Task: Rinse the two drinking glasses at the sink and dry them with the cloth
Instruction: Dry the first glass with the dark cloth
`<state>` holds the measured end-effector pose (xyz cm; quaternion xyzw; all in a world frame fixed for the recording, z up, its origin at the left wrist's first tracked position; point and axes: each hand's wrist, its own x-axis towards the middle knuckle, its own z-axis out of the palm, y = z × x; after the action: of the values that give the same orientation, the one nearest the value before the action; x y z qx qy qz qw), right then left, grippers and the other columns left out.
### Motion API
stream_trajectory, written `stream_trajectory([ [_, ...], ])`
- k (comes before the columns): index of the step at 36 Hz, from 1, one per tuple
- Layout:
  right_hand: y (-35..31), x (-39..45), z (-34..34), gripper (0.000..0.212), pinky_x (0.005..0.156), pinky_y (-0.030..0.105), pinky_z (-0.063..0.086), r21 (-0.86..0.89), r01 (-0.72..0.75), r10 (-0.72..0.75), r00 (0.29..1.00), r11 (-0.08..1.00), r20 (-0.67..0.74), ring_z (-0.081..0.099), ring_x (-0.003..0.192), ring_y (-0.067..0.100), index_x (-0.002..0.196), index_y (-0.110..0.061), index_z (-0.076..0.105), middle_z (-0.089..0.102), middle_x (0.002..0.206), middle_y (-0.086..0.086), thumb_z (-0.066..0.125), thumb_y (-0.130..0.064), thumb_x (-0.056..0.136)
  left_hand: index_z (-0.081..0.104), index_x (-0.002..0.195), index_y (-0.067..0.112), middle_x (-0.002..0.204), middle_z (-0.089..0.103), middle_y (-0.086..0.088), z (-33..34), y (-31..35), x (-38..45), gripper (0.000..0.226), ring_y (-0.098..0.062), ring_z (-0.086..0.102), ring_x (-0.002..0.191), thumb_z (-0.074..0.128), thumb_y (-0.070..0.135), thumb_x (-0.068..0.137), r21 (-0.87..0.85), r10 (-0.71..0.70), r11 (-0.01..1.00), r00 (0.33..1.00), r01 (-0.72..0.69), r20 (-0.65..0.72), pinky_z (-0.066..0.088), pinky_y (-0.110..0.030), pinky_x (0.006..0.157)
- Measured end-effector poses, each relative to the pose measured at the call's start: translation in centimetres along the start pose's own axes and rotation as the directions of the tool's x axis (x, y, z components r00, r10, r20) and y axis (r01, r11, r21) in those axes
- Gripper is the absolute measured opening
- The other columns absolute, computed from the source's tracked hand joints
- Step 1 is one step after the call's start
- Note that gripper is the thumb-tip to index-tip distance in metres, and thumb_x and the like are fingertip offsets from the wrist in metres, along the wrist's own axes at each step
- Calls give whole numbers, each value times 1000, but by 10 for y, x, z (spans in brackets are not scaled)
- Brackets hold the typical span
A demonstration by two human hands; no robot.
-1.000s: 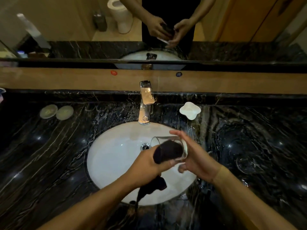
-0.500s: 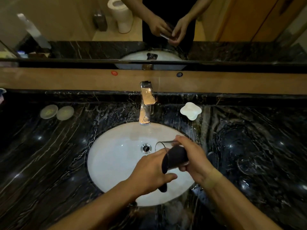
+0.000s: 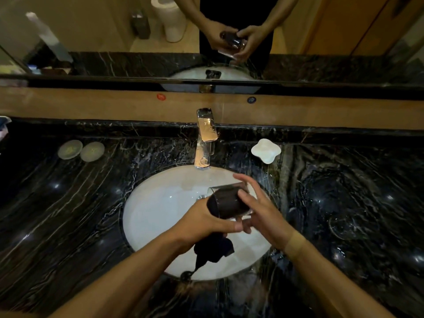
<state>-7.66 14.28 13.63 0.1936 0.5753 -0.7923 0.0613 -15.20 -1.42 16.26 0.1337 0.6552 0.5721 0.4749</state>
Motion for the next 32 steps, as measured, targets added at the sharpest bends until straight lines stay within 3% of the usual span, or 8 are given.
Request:
stream_trajectory([
  [3, 7, 1, 2, 44, 83, 36, 57, -148, 214, -230, 967, 966, -106, 68, 105, 23, 129, -34, 55, 67, 115, 3, 57, -48, 88, 70, 110, 20, 82, 71, -1, 5, 5, -1, 43, -12, 56, 58, 73, -8, 77, -178, -45, 982, 996, 58, 78, 49, -23, 57],
  [6, 6, 0, 8, 34, 71, 21, 52, -251, 283, -338, 916, 926, -215, 66, 88, 7, 109, -25, 60, 67, 98, -10, 52, -50, 87, 68, 111, 19, 83, 71, -2, 11, 3, -1, 44, -14, 57, 57, 77, -7, 76, -132, -22, 991, 997, 31, 76, 50, -26, 58],
  [13, -3, -2, 10, 26, 43, 24, 34, -70, -20, -1, 956, 997, -294, 53, 58, 19, 99, -11, 60, 62, 75, 5, 52, -35, 99, 64, 118, 25, 104, 74, 7, 15, -8, -2, 54, -8, 70, 99, 87, 12, 70, 290, 108, 949, 991, -125, 74, 53, -33, 96],
  [17, -4, -2, -1, 47, 37, 21, 32, -2, -354, 347, 920, 935, -184, 49, 44, 24, 106, -4, 63, 59, 66, 14, 58, -49, 93, 42, 139, 41, 129, 60, 17, 5, -15, 0, 76, -11, 63, 104, 80, 44, 74, 847, 184, 492, 975, -200, 123, 52, -34, 90],
  [20, 0, -2, -6, 61, 34, 18, 29, -1, -540, 538, 838, 841, -90, 54, 45, 25, 118, -4, 62, 61, 75, 15, 61, -56, 88, 35, 140, 41, 138, 55, 16, -8, -28, 2, 82, -20, 69, 81, 81, 44, 72, 913, 321, 112, 884, -391, 339, 56, -31, 65],
  [22, 2, -4, -6, 63, 35, 17, 27, 38, -599, 600, 799, 800, -31, 58, 49, 26, 122, -9, 61, 58, 87, 13, 63, -59, 84, 37, 136, 40, 139, 54, 16, -16, -34, 4, 79, -22, 69, 77, 82, 40, 71, 900, 310, 50, 864, -432, 397, 55, -31, 58],
  [27, -3, -13, -6, 57, 40, 23, 42, 147, -472, 463, 881, 869, 94, 60, 60, 29, 129, -21, 50, 61, 99, 17, 54, -62, 89, 55, 130, 37, 123, 63, 18, -15, -27, 1, 66, -1, 60, 107, 86, 31, 72, 736, 166, 639, 974, -223, 151, 50, -24, 91],
  [32, 2, -20, 0, 45, 54, 31, 45, -127, -22, 18, 999, 992, -34, 64, 80, 25, 134, -46, 44, 65, 117, 3, 56, -52, 91, 67, 119, 26, 100, 75, 1, 0, -15, -5, 55, -16, 64, 73, 81, -1, 74, 10, -20, 1000, 994, 20, 104, 50, -21, 66],
])
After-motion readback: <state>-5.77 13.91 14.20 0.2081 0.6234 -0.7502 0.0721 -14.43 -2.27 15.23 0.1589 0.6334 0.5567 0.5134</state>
